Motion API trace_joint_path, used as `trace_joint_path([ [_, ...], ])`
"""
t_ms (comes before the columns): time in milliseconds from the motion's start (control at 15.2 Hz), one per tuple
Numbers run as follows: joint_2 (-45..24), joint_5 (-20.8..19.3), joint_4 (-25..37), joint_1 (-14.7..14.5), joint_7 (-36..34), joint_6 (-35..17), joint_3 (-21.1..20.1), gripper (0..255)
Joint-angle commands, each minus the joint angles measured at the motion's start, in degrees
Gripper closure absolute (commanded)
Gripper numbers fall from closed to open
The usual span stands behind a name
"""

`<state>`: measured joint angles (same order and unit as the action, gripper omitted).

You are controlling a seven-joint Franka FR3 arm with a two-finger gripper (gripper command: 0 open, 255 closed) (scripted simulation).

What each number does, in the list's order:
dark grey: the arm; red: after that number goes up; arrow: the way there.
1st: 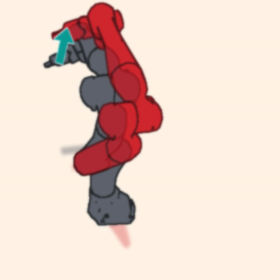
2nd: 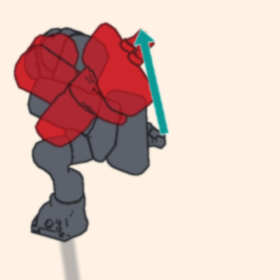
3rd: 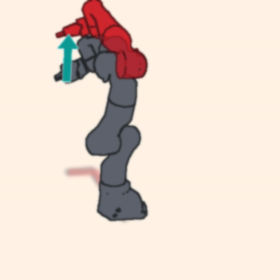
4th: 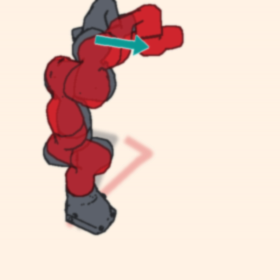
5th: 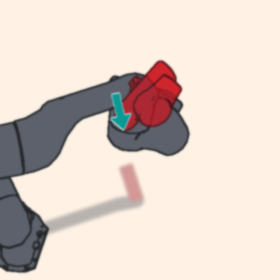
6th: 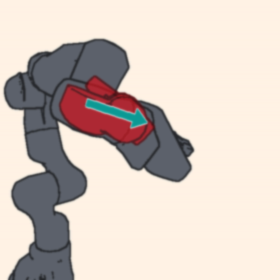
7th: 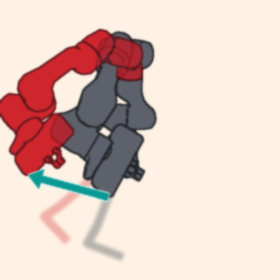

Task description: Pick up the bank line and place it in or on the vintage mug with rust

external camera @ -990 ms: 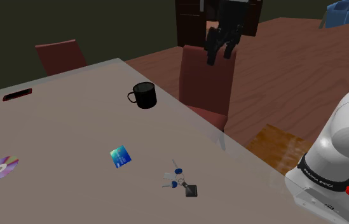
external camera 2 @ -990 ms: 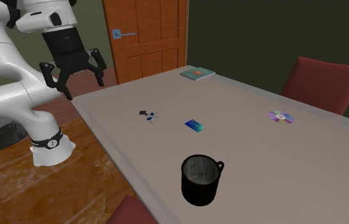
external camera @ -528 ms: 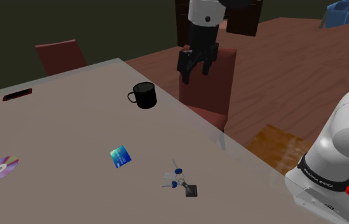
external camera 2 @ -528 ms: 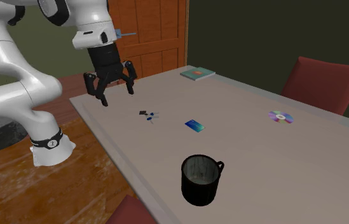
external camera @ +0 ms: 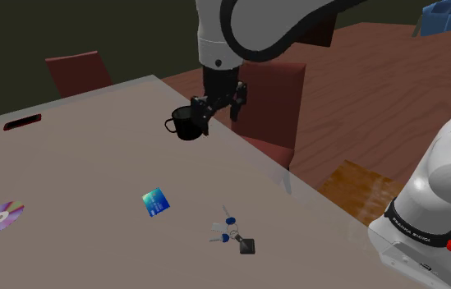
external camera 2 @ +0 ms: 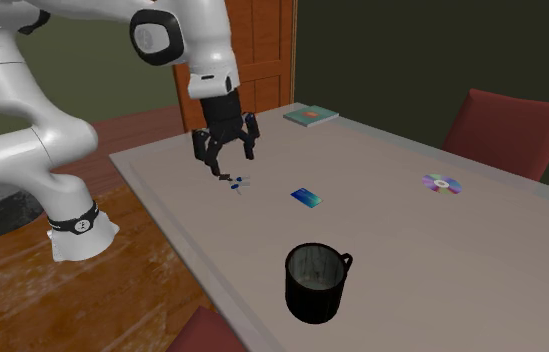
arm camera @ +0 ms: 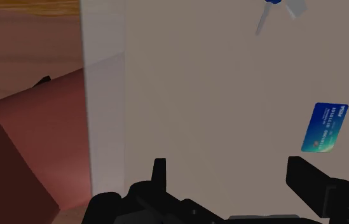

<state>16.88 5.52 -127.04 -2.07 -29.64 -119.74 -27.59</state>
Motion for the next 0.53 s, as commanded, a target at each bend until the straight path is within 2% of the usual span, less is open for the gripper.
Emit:
trace_joint_path([
  [0, -4.3, -2.3, 2.4, 0.3, -4.4, -1.5, -2.7, 0],
  [264, -13.8, -9.2, 8.2, 0.3, -13.3, -3.2, -7.0, 0],
  [462, -21.7, -15.7, 13.5, -1.2, -20.4, -3.3, -8.8, 0],
])
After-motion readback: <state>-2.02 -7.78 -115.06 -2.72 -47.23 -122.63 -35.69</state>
